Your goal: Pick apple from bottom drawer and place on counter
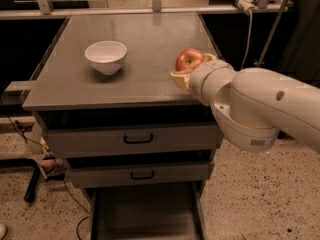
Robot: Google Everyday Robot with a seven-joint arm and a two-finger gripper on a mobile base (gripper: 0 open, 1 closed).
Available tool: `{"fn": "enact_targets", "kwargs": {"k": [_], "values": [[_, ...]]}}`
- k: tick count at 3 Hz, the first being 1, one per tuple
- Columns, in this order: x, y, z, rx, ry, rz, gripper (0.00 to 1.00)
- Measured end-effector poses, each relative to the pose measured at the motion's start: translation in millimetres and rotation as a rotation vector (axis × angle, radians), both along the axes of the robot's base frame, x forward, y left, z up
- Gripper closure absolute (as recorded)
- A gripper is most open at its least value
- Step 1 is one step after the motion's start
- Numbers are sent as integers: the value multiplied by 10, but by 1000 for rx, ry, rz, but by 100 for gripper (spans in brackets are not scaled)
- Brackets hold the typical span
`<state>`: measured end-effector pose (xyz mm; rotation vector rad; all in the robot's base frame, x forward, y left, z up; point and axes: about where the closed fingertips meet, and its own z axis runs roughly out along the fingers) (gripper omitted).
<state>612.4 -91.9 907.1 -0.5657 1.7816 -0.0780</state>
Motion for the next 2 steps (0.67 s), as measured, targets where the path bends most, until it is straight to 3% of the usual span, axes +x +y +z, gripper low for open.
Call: {"fn": "enact_targets", "kwargs": {"k": [2], "values": [[269,213,-480,46,123,74,100]]}}
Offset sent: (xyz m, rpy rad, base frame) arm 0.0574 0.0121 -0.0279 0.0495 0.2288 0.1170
